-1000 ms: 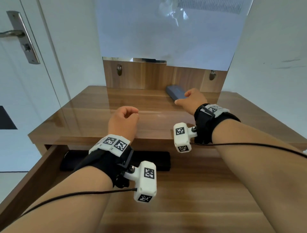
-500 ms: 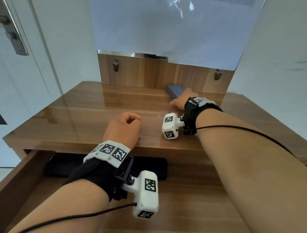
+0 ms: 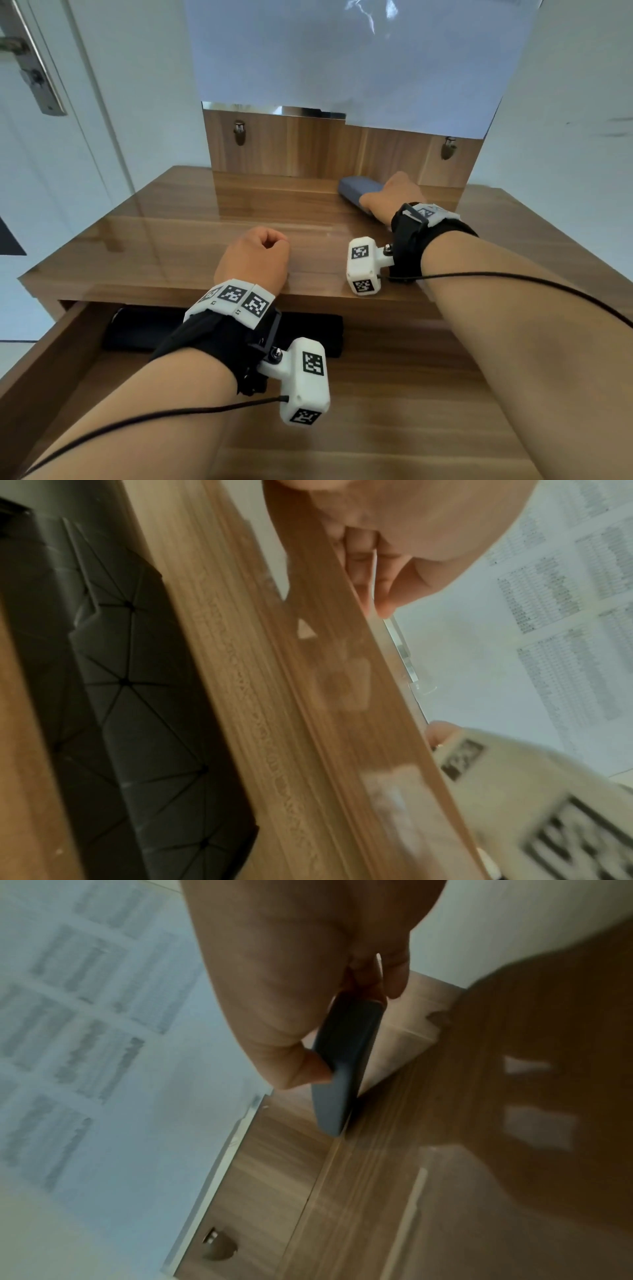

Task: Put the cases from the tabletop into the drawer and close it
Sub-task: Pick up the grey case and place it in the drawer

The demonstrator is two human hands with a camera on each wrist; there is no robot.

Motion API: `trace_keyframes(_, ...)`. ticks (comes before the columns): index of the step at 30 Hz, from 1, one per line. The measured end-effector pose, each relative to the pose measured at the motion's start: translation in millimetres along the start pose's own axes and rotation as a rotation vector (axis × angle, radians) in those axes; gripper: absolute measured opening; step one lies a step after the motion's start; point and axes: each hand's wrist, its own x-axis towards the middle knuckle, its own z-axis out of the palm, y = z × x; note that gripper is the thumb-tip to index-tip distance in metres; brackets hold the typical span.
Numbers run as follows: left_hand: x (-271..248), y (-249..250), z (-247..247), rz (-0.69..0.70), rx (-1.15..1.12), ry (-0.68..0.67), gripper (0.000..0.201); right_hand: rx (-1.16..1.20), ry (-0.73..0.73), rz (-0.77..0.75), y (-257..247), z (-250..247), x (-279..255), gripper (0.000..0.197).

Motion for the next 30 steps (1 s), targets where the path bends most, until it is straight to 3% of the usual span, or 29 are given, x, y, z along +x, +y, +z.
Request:
trace_keyframes(6,-11,0,-4,0.068,0.062,0.007,0.016,0.357,0.053,-0.143,31,-21,-57,0.037)
trace_keyframes(9,-16,-1,-8,0.057,-0.047,0.014,0.017,0.449,0.054,-0.19,48,-26,-86,0.036)
trace_keyframes(15,-57,-9,0,0.146,-0.124,0.261,0.012,0.566,-0.051,-0.33,82,-30,-124,0.026)
trace_keyframes(18,-73,-23,9,0.147,-0.131,0.203,0.013,0.636,-0.099,-0.386,89,-31,-139,0.03)
trace_keyframes(24,-71,-65,14,-0.055,-0.227,0.111,0.026,0.793,-0.179,-0.356,106,-24,-173,0.026)
trace_keyframes(30,-76,-70,12,-0.099,-0.32,0.004,0.015,0.845,-0.299,-0.383,112,-26,-179,0.036)
